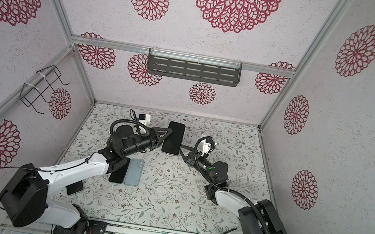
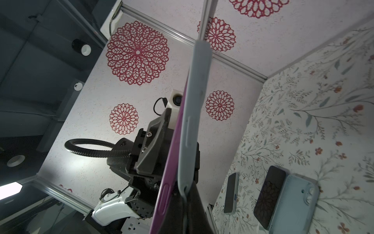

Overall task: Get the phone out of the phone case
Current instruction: 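Lower the cased phone toward the table with both grippers, bringing them closer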

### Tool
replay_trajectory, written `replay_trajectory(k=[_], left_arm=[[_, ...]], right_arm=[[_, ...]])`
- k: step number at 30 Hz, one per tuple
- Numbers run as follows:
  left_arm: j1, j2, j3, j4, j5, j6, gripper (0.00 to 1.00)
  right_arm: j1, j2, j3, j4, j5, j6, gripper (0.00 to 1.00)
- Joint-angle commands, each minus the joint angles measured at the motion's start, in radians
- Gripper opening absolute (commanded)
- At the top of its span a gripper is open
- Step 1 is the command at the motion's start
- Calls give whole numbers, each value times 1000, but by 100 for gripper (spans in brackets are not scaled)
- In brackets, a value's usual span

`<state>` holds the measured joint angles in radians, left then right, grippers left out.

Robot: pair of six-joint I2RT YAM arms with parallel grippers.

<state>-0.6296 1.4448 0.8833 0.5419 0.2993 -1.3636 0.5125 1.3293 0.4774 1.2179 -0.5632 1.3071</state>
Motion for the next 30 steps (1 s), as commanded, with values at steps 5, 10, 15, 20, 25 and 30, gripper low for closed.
replay_trajectory(k=[5, 10, 15, 20, 25, 30], left_arm=[[-52, 93, -9, -2, -8, 115, 56], [-59, 160, -6, -57, -9, 147, 69], [-65, 154, -14, -161, -66, 230, 80], [-82, 154, 9, -273, -118, 310, 93], [-153, 95, 68, -458, -225, 494, 95], [-235, 85, 120, -601, -279, 656, 95]], right_arm=[[2, -95, -83, -213, 32, -129, 0], [2, -81, -122, -265, 51, -138, 0], [4, -77, -155, -277, 58, -141, 0], [4, -60, -165, -324, 65, -148, 0], [3, -76, -171, -419, 94, -185, 0], [6, -70, -180, -437, 104, -195, 0]])
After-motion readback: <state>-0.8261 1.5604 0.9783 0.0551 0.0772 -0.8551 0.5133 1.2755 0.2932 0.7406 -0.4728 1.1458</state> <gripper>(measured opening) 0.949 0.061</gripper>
